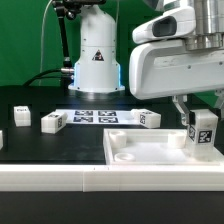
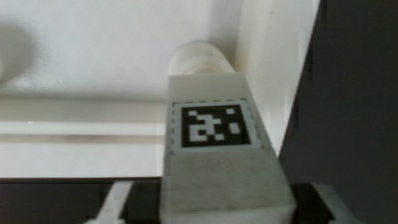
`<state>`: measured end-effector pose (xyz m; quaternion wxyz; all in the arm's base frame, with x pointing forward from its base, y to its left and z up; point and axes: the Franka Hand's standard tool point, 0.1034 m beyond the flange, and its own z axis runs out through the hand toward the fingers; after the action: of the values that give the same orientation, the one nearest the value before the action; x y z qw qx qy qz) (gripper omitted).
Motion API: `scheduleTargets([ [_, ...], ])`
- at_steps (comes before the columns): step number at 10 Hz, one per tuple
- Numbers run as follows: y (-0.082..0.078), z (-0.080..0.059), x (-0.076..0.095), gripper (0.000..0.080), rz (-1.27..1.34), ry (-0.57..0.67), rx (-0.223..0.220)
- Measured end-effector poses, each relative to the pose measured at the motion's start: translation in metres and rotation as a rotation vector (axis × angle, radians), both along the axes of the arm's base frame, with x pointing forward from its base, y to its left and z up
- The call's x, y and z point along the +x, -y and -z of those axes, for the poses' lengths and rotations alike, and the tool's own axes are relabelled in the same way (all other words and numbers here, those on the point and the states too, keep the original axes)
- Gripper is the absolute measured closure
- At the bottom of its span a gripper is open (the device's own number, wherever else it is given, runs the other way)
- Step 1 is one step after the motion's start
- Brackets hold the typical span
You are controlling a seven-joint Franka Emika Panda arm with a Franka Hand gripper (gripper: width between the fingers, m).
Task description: Assemble one leg
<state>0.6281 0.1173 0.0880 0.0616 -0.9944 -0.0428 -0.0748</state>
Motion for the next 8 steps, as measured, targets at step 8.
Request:
scheduleTargets([
  [8, 0.0081, -0.0005, -0.0049, 0.0505, 0.819, -0.008, 0.119],
])
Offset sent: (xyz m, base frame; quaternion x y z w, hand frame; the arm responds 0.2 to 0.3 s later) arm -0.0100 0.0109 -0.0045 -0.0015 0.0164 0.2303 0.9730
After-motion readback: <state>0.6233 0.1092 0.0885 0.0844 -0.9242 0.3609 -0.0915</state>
